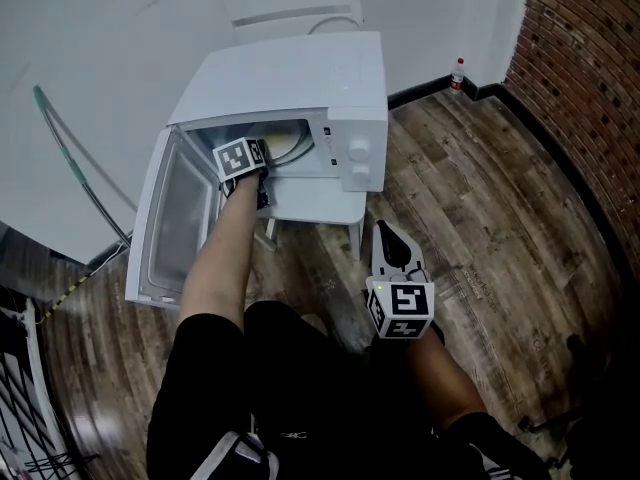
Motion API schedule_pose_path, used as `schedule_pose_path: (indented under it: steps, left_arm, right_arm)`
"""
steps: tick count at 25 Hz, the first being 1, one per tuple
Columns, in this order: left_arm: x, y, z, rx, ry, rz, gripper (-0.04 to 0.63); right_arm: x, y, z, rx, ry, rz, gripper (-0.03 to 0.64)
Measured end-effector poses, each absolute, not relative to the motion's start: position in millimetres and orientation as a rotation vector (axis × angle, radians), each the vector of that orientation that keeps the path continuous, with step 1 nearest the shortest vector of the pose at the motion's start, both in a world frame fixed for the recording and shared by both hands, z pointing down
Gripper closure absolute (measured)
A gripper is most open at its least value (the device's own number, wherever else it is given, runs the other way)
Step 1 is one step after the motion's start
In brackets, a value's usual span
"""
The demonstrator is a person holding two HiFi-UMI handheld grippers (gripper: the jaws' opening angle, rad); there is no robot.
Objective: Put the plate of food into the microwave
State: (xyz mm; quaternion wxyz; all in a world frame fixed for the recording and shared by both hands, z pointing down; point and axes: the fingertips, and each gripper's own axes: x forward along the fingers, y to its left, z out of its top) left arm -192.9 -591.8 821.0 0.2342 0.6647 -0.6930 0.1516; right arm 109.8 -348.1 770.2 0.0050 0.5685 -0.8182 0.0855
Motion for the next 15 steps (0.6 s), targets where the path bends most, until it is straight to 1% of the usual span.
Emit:
schedule_pose_path:
  steps: [3,4,7,8,11,15]
  left_arm:
    - [-196.5,-588.9,803.1,1.898,-1.985,0.395,0.368]
    - [-195.5,-584.7,794.9,1.92,-2.0,0.347,0.386]
    - [-188.5,-557.8,779.3,1.934,-1.995,0.2,0.568]
    - [-185.7,-544.4,776.4,1.936,-1.994,0.176,0.595]
    - [-166.6,-494.9,762.2,2.056,-1.996,0.184,0.595]
    - [-122.9,-431.9,748.8,2.243,-1.95,0.22,0.595]
  right_arm:
    - [107.6,-350.2,771.4,1.776,-2.558,0.269,0.611]
    - [105.8,-350.7,770.5,1.772,-2.561,0.267,0.611]
    - [97.8,-351.2,765.2,1.75,-2.585,0.261,0.611]
    - [94.3,-350.9,763.4,1.739,-2.597,0.26,0.611]
    - [81.8,-350.4,757.4,1.702,-2.637,0.246,0.611]
    - [60.6,-361.6,746.0,1.652,-2.682,0.219,0.611]
